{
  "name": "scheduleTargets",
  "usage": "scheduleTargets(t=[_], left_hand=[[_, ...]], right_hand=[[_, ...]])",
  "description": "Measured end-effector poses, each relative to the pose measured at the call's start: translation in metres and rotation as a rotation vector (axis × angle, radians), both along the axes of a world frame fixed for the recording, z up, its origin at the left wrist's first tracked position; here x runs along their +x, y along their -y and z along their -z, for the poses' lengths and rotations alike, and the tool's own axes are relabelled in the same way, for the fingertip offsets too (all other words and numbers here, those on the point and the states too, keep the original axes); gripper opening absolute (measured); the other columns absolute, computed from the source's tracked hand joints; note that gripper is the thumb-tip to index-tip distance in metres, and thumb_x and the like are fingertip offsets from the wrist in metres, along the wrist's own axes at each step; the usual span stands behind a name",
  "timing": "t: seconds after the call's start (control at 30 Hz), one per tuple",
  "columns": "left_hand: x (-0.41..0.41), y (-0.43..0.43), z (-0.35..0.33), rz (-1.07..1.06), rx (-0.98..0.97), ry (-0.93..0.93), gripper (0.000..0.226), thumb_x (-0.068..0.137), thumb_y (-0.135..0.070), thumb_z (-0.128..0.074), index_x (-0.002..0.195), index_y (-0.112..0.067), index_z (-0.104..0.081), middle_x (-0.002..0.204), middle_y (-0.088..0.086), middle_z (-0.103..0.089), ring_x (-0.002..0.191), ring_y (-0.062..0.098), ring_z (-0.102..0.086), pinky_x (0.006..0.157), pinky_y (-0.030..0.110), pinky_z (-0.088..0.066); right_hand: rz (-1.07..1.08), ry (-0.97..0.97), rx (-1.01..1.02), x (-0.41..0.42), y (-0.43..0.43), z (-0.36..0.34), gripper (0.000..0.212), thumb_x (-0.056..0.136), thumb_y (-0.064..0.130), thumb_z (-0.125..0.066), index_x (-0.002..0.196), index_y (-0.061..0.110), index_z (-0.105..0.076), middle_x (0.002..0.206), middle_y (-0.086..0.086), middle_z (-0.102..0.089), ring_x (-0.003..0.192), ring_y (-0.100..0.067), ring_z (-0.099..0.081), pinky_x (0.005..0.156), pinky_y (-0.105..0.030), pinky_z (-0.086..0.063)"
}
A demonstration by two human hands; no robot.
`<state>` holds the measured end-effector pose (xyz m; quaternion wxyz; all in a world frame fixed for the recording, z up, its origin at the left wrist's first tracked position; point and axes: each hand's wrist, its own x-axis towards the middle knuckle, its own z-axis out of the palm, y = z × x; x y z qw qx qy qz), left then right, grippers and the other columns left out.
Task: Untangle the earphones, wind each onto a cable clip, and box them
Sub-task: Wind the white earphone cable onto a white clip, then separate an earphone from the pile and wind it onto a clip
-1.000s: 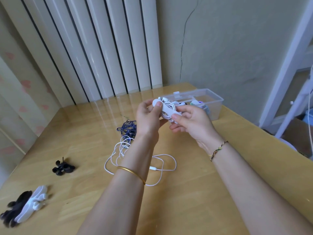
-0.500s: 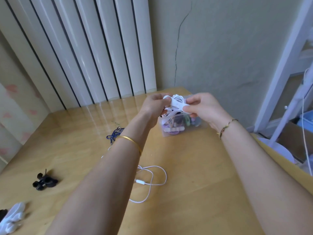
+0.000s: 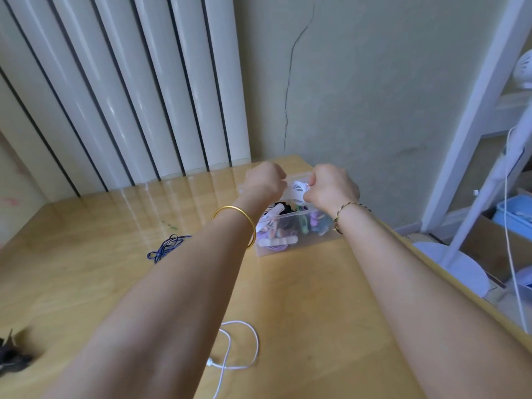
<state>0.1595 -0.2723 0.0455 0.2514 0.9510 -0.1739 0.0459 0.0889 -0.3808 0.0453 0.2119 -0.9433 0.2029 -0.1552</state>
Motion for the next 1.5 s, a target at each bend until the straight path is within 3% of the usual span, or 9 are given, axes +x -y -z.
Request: scheduleTargets(t=[0.23,0.43,0.57,0.77,0.9,1.0,1.13,1.3,1.5], left_hand=[[-0.015,-0.039,0.005,-0.100,-0.264,0.067,0.031,0.091,-0.002,-0.044,0.105,-0.013,-0.070,0.113,0.007,-0.067,0.106,0.026,-0.060,0.089,0.030,-0.049],[-0.068,-0.091,0.001,-0.063,-0.519,0.058,0.022,0.086,0.002,-0.052,0.091,-0.011,-0.069,0.091,0.002,-0.067,0.086,0.016,-0.062,0.065,0.016,-0.043],[-0.110,-0.144,0.009,-0.002,-0.411,-0.060,0.017,0.084,0.002,-0.059,0.090,-0.011,-0.069,0.069,-0.004,-0.060,0.055,0.003,-0.048,0.048,0.012,-0.035],[-0.167,-0.196,0.017,0.023,-0.221,-0.193,0.018,0.081,0.005,-0.058,0.092,-0.005,-0.068,0.077,0.003,-0.060,0.069,0.014,-0.051,0.056,0.018,-0.039],[-0.191,-0.211,0.013,0.105,-0.052,-0.300,0.024,0.086,-0.002,-0.054,0.101,-0.013,-0.070,0.089,-0.004,-0.061,0.082,0.010,-0.055,0.067,0.015,-0.043],[-0.195,-0.223,0.016,0.127,0.118,-0.326,0.037,0.084,-0.002,-0.056,0.116,-0.019,-0.065,0.106,-0.006,-0.059,0.099,0.011,-0.055,0.085,0.024,-0.046],[-0.186,-0.232,0.037,0.045,0.312,-0.192,0.047,0.080,-0.004,-0.064,0.124,-0.021,-0.057,0.121,0.001,-0.052,0.114,0.021,-0.051,0.090,0.030,-0.044],[-0.169,-0.232,0.048,-0.104,0.033,0.017,0.017,0.085,-0.006,-0.058,0.097,-0.013,-0.069,0.096,0.005,-0.065,0.092,0.024,-0.059,0.070,0.027,-0.041],[-0.160,-0.227,0.033,-0.303,-0.801,-0.168,0.018,0.092,-0.005,-0.046,0.083,-0.011,-0.061,0.071,0.004,-0.063,0.057,0.014,-0.059,0.043,0.016,-0.044]], right_hand=[[0.017,-0.170,-0.180,0.005,-0.008,0.002,0.013,0.091,0.031,-0.054,0.097,0.024,-0.062,0.117,-0.004,-0.063,0.121,-0.026,-0.044,0.084,-0.033,-0.030],[-0.080,0.109,-0.238,-0.042,-0.041,-0.012,0.024,0.093,0.013,-0.045,0.101,0.014,-0.067,0.110,-0.008,-0.064,0.116,-0.030,-0.043,0.083,-0.033,-0.035],[-0.411,0.179,-0.001,-0.084,-0.090,0.006,0.022,0.092,0.014,-0.049,0.097,0.016,-0.070,0.098,-0.003,-0.066,0.101,-0.026,-0.057,0.081,-0.032,-0.047],[-0.667,-0.099,0.174,-0.129,-0.139,0.036,0.009,0.084,0.013,-0.065,0.079,0.008,-0.071,0.055,0.012,-0.055,0.046,0.002,-0.048,0.047,-0.011,-0.036],[-0.673,-0.278,0.058,-0.149,-0.158,0.046,0.032,0.076,0.043,-0.072,0.073,0.013,-0.065,0.065,0.003,-0.057,0.060,-0.012,-0.050,0.058,-0.027,-0.039],[-0.648,-0.326,-0.154,-0.158,-0.168,0.054,0.010,0.077,0.027,-0.069,0.075,0.025,-0.060,0.089,0.005,-0.065,0.086,-0.017,-0.060,0.069,-0.029,-0.045],[-0.636,-0.300,-0.218,-0.157,-0.167,0.055,0.021,0.082,0.008,-0.057,0.088,0.027,-0.058,0.101,0.002,-0.064,0.097,-0.021,-0.058,0.072,-0.027,-0.044],[-0.573,-0.294,-0.155,-0.149,-0.160,0.057,0.017,0.082,0.008,-0.053,0.084,0.022,-0.063,0.093,0.003,-0.063,0.093,-0.022,-0.060,0.080,-0.032,-0.052],[-0.353,0.022,0.270,-0.131,-0.130,0.055,0.015,0.081,0.015,-0.052,0.066,0.019,-0.053,0.063,0.007,-0.053,0.066,-0.016,-0.050,0.061,-0.028,-0.040]])
